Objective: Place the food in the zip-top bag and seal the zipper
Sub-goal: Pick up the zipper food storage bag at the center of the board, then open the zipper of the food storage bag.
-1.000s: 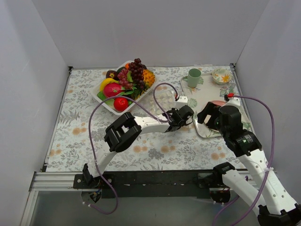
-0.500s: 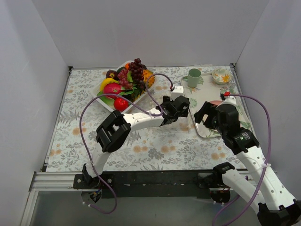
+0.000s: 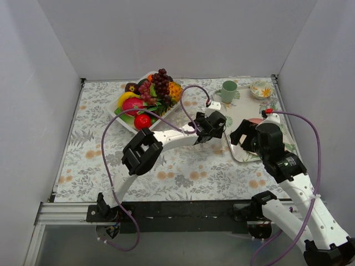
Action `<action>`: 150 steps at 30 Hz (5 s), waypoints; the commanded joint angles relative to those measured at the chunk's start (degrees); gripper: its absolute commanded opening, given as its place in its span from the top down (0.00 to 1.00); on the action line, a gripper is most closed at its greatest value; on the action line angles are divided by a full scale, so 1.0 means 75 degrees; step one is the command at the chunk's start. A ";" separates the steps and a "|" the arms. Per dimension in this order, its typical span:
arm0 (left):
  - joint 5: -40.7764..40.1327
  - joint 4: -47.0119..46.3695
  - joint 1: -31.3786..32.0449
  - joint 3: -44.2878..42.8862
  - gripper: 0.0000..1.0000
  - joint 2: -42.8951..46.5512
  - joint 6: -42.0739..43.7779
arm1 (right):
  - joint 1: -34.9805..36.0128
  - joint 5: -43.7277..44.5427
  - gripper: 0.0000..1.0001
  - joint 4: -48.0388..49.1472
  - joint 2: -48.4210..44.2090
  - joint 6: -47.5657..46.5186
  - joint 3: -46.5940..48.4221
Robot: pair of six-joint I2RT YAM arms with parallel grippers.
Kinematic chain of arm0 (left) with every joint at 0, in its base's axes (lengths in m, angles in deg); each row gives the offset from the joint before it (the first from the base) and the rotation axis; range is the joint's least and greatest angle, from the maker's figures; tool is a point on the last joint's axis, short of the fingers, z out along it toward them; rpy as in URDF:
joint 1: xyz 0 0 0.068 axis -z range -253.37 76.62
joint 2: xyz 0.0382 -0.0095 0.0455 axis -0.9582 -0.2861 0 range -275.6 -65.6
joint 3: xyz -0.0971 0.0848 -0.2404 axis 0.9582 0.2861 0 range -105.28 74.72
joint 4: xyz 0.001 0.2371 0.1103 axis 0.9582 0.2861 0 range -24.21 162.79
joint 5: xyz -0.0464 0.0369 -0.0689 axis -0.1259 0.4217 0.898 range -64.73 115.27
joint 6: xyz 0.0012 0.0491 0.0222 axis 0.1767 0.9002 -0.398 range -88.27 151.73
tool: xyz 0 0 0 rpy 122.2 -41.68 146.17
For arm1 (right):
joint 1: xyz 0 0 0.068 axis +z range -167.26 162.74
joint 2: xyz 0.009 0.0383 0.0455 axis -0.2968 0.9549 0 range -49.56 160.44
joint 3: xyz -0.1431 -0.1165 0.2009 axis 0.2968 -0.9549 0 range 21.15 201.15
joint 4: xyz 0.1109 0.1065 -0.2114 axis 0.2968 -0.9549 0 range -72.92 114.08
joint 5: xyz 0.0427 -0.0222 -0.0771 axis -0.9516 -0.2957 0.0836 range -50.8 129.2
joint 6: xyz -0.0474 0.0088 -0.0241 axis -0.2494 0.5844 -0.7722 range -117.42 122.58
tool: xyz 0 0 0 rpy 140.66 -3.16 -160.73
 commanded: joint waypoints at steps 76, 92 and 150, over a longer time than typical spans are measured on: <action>0.3432 -0.3667 -0.0812 0.7004 1.00 0.6940 -0.2883 | -0.0046 -0.3407 0.25 0.3573 0.1353 0.1300 -0.0641; 0.3713 -0.3832 -0.0835 0.7498 1.00 0.7094 -0.3129 | 0.0305 -0.3223 0.41 0.4372 0.2549 0.1829 -0.0444; 0.3807 -0.4159 -0.0777 0.7803 1.00 0.7035 -0.3035 | 0.1243 -0.1230 0.59 0.3530 0.4846 0.1442 0.1220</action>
